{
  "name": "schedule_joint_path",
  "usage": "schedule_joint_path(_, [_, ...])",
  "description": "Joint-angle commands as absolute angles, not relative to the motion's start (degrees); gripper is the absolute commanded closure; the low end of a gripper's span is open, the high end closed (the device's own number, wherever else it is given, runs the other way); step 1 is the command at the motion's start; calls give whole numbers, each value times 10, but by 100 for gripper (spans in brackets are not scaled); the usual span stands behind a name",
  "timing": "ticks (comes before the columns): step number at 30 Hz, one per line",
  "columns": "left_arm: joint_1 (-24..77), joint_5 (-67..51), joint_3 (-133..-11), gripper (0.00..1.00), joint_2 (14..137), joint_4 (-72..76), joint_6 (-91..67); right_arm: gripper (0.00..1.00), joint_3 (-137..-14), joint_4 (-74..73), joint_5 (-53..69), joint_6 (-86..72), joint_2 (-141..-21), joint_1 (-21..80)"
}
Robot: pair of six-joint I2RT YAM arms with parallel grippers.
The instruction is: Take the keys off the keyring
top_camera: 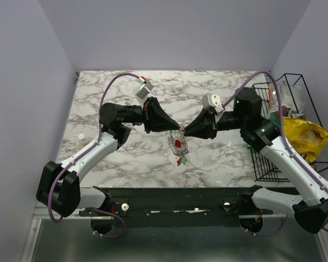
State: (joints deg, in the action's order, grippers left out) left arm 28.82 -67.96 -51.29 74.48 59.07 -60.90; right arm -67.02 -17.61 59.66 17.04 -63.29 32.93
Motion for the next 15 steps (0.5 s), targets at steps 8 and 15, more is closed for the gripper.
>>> schedule_joint_path(8, [287, -668, -513, 100, 747, 614, -606, 92, -635, -86, 577, 109, -631, 329])
schedule_joint_path(15, [287, -669, -511, 100, 749, 615, -605, 99, -626, -77, 530, 105, -613, 329])
